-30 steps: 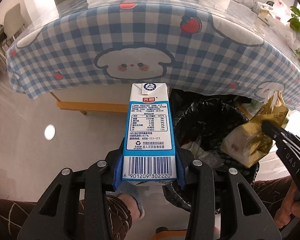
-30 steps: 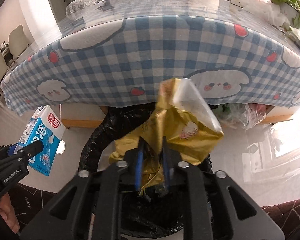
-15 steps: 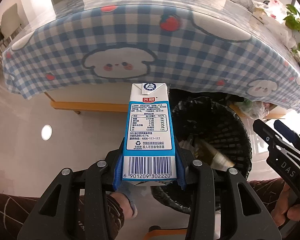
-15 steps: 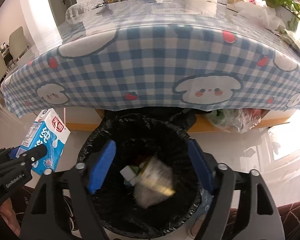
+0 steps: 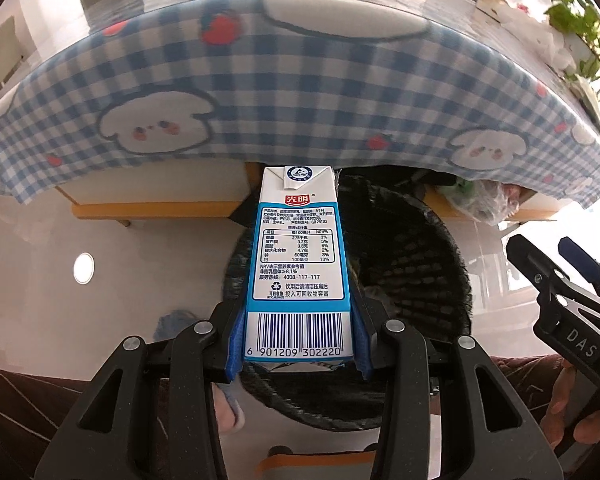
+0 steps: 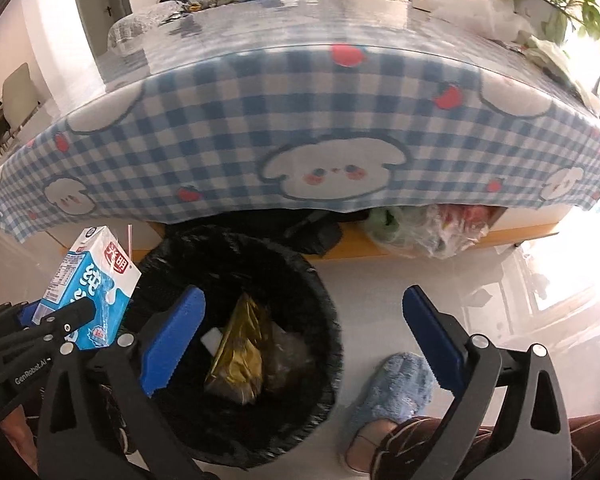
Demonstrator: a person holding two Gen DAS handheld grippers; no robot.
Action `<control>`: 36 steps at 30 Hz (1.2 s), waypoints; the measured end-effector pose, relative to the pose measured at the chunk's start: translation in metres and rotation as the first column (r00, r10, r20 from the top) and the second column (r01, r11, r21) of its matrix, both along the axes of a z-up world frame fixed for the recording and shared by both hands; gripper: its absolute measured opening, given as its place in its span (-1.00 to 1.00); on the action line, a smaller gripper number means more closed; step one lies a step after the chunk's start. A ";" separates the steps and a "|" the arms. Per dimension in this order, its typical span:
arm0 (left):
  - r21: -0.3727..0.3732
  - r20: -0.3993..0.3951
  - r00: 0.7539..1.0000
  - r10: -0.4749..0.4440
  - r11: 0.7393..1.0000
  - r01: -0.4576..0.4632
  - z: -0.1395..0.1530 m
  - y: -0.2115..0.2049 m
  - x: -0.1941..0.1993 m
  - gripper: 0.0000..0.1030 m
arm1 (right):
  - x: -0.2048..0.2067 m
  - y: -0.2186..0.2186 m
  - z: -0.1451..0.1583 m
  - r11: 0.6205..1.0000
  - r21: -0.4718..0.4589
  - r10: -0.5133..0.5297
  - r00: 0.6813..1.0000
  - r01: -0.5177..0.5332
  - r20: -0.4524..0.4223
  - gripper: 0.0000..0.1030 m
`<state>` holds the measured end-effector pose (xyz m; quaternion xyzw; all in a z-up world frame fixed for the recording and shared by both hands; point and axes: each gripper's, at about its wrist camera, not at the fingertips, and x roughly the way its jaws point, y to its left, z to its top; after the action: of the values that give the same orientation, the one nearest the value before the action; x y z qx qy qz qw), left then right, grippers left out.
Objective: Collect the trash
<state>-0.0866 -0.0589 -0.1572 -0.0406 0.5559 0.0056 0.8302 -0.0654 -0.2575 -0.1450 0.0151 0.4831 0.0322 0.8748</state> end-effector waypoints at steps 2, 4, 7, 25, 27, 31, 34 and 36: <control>0.001 0.000 1.000 -0.010 1.000 0.010 0.000 -0.009 0.001 -0.21 | 0.001 -0.009 0.000 1.000 -0.008 -0.015 1.000 0.015 0.000 0.85; 0.003 0.001 1.000 -0.022 1.000 0.022 -0.002 -0.020 0.002 -0.21 | 0.002 -0.016 0.001 1.000 -0.009 -0.027 1.000 0.027 0.003 0.85; 0.000 -0.001 0.999 -0.036 0.999 0.036 -0.003 -0.033 0.003 -0.21 | 0.003 -0.025 0.001 0.999 -0.006 -0.042 0.999 0.042 0.007 0.85; 0.038 0.031 0.997 -0.077 0.996 0.076 -0.011 -0.061 0.010 -0.05 | 0.006 -0.040 0.005 0.998 -0.001 -0.068 0.998 0.068 0.019 0.85; 0.043 0.039 0.996 -0.081 0.996 0.080 -0.011 -0.064 0.011 0.08 | 0.007 -0.040 0.006 0.997 0.001 -0.072 0.997 0.072 0.018 0.85; 0.054 0.067 0.995 -0.068 0.996 0.064 0.001 -0.053 0.007 0.41 | 0.008 -0.037 0.008 0.998 0.004 -0.065 0.998 0.065 0.016 0.85; 0.051 0.109 0.993 -0.050 0.998 0.044 0.019 -0.040 0.000 0.59 | 0.008 -0.027 0.018 0.999 0.010 -0.043 0.999 0.043 0.029 0.85; 0.057 0.138 0.989 -0.043 0.998 0.036 0.031 -0.034 -0.004 0.74 | 0.007 -0.019 0.027 1.000 0.008 -0.028 0.999 0.028 0.044 0.85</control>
<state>-0.0901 -0.0926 -0.1264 -0.0072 0.4970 0.0015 0.8677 -0.0586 -0.2767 -0.1181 0.0242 0.4634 0.0219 0.8855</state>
